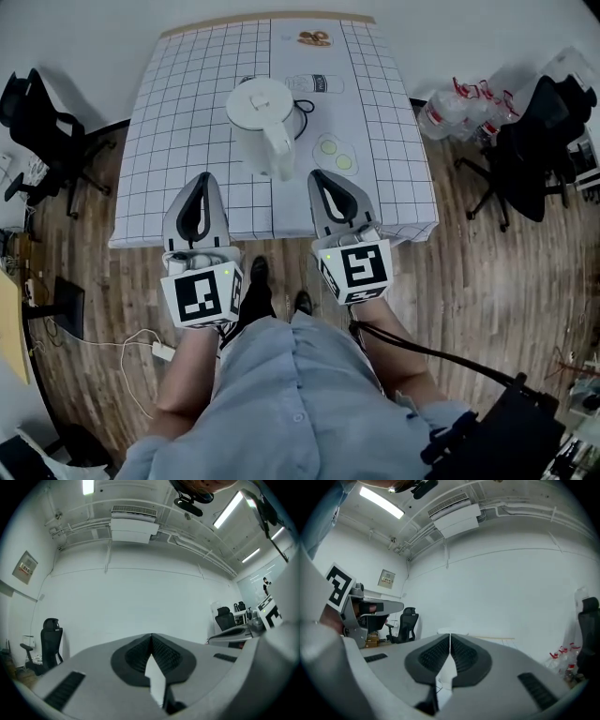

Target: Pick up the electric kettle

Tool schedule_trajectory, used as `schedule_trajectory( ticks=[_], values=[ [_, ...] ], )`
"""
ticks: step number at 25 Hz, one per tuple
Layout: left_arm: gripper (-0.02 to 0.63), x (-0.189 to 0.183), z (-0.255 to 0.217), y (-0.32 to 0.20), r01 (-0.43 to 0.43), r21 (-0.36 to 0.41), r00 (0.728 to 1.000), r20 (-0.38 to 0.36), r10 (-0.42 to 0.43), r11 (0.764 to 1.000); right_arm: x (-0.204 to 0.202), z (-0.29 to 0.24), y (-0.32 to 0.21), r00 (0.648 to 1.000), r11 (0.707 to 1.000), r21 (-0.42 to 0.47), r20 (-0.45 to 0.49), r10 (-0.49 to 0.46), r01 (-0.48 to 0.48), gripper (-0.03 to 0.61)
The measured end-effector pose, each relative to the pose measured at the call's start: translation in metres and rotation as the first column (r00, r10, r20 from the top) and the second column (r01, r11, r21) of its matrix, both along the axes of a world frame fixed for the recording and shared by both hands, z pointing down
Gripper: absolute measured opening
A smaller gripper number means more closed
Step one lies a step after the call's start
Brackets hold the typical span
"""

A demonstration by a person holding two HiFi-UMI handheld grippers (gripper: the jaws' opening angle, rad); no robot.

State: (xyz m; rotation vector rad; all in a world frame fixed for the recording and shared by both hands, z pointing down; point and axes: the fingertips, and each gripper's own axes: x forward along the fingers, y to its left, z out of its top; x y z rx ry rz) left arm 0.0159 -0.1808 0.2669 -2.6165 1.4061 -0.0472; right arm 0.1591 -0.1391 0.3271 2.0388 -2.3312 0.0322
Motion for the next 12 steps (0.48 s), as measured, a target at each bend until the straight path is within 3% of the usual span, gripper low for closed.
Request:
schedule_trajectory(
  ticks=[6, 7, 9, 12],
  values=[
    [0.002, 0.002, 0.012, -0.022, 0.003, -0.031, 1.0, -0.003, -0.003, 1.0, -0.007, 0.025, -0.012, 1.0, 0.997, -0.066, 0.003, -0.028, 0.028, 0.005],
    [0.002, 0.001, 0.015, -0.024, 0.005, -0.038, 1.0, -0.001, -0.005, 0.999, -0.01, 0.029, -0.015, 0.999, 0.996, -0.079, 0.014, -0.046, 0.047, 0.037],
    [0.002, -0.002, 0.023, -0.029, 0.009, -0.055, 1.0, 0.004, -0.009, 0.998, -0.018, 0.039, -0.023, 0.996, 0.99, -0.115, 0.034, -0.076, 0.08, 0.248],
    [0.002, -0.007, 0.036, -0.037, 0.017, -0.09, 1.0, 0.014, -0.016, 0.996, -0.023, 0.05, -0.032, 0.996, 0.985, -0.151, 0.041, -0.075, 0.08, 0.264]
  ],
)
